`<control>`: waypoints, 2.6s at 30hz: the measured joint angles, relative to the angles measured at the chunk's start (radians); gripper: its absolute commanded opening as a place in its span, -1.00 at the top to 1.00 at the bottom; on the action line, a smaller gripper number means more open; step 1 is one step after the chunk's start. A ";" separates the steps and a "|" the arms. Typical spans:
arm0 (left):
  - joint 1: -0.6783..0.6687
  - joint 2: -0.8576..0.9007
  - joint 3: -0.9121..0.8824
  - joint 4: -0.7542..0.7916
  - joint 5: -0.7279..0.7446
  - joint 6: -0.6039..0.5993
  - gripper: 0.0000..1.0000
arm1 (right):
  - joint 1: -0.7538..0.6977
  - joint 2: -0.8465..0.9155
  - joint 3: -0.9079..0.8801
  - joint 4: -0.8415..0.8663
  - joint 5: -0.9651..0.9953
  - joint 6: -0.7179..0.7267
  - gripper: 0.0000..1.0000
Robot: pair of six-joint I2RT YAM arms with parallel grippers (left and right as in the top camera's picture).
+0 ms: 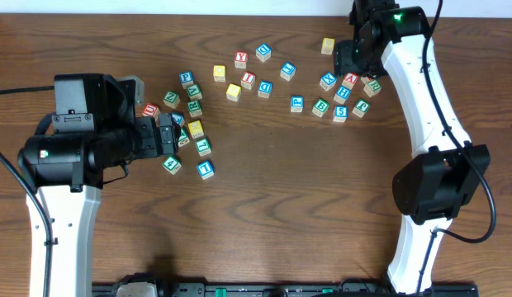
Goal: Spell out AI2
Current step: 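Swing the right gripper up to the top-right blocks above the red A block, then lower the right gripper around the red A block and close it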
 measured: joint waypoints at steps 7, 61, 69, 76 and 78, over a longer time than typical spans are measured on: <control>0.000 0.000 0.000 0.000 0.000 0.000 -0.96 | 0.000 0.000 0.000 -0.004 -0.118 -0.151 -0.50; 0.000 0.000 0.000 0.000 0.000 0.000 -0.96 | -0.010 0.213 0.000 0.158 0.118 0.340 0.01; 0.000 0.000 0.000 0.000 0.000 0.000 -0.95 | -0.019 0.214 0.000 0.187 0.137 0.385 0.02; 0.000 0.000 0.000 0.000 0.000 0.000 -0.95 | -0.042 0.262 0.000 0.220 0.133 0.383 -0.03; 0.000 0.000 0.000 0.000 0.000 0.000 -0.95 | -0.048 0.286 0.000 0.233 0.132 0.373 -0.03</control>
